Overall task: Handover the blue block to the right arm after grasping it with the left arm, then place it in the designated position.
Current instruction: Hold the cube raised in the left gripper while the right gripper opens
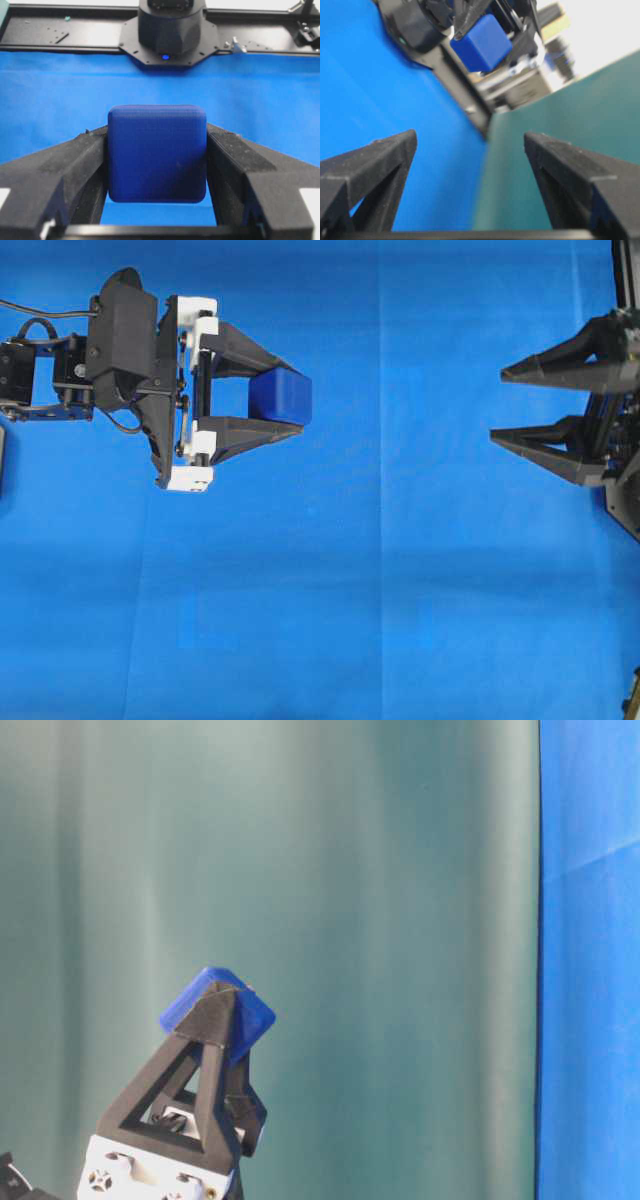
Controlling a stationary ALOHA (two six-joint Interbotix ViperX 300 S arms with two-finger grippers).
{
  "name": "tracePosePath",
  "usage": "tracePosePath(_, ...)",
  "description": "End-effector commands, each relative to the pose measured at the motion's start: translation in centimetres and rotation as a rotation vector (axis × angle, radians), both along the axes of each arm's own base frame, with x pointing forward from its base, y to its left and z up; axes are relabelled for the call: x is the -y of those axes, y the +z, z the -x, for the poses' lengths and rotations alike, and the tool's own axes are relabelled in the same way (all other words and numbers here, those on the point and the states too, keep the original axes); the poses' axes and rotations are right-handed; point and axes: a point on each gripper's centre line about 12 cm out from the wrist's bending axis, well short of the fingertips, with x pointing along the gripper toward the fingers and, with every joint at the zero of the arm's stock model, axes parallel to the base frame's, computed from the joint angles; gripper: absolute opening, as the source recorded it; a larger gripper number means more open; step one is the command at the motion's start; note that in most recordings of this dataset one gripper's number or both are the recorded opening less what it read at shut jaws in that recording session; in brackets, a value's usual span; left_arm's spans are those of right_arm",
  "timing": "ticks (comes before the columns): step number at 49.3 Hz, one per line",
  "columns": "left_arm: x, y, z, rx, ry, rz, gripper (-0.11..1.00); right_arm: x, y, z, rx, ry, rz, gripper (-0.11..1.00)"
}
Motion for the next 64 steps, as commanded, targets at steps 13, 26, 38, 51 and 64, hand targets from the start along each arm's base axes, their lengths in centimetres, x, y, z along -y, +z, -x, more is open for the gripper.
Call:
tracePosePath(13,0.05,1.37,0.04,0.045,-0.001,0.002,0.48,-0.32,0.98,-0.23,0.035,0.035,0.354,0.95)
tracePosePath(26,0.06,1.38,0.09,0.046,-0.001,0.002,0.48,-0.34,0.95,-0.26,0.035,0.037,0.363,0.95)
tracePosePath(38,0.05,1.36,0.09,0.045,-0.001,0.002,0.48,-0.34,0.95,-0.26,0.035,0.037,0.363,0.95)
tracePosePath(51,0.06,1.38,0.09,0.046,-0.001,0.002,0.48,-0.34,0.95,-0.26,0.035,0.037,0.363,0.95)
tracePosePath(64,0.06,1.36,0.14,0.045,-0.001,0.002,0.48,-0.3,0.95,-0.26,0.035,0.035,0.363,0.95)
